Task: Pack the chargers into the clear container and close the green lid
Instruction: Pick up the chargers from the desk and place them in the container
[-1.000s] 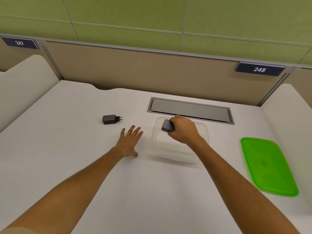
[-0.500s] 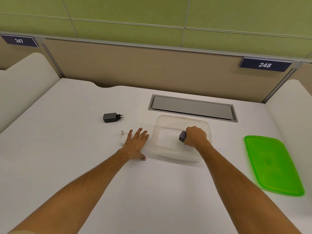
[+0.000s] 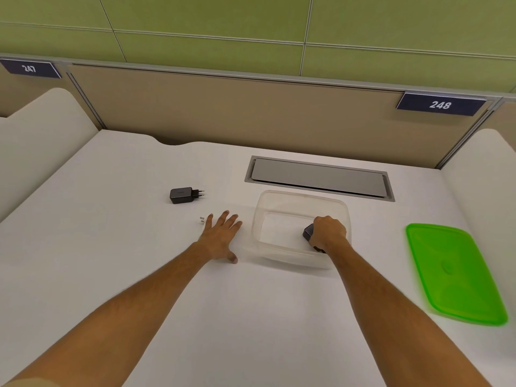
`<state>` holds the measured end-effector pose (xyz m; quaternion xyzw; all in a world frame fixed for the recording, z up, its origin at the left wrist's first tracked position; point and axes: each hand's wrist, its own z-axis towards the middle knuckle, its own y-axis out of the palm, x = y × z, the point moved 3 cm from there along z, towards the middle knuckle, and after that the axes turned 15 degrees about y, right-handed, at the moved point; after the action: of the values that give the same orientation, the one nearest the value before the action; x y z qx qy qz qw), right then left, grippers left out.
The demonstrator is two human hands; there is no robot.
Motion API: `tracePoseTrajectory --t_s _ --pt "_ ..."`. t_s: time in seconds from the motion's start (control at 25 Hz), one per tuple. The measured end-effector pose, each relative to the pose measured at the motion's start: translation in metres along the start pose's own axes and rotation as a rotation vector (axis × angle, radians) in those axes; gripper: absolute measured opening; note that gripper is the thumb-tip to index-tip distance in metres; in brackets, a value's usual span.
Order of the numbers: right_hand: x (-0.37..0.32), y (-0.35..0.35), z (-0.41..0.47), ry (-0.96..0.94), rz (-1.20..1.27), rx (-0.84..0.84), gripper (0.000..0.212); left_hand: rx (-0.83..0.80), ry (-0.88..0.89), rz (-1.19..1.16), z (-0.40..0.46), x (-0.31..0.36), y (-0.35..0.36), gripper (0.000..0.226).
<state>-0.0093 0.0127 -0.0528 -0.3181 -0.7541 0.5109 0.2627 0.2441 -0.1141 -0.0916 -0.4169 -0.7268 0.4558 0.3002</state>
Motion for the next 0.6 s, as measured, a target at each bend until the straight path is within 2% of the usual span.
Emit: tracePoseTrajectory --t_s 0.16,0.36,0.48,0.6 --pt "-0.001 0.002 0.001 0.004 0.007 0.007 0.024 -0.018 -0.030 -0.004 -0.001 -0.016 -0.007 0.115" --pt "-0.006 -0.015 0.004 -0.006 0.012 0.130 0.049 -0.086 -0.077 0.017 -0.002 -0.030 -0.010 0.113" --pt "-0.008 -0.030 0.004 -0.030 0.032 0.209 0.047 -0.091 -0.094 -0.015 -0.002 -0.034 -0.010 0.108" --pt "-0.006 -0.043 0.003 -0.027 0.049 0.266 0.038 -0.078 -0.083 -0.025 -0.003 -0.034 -0.014 0.094"
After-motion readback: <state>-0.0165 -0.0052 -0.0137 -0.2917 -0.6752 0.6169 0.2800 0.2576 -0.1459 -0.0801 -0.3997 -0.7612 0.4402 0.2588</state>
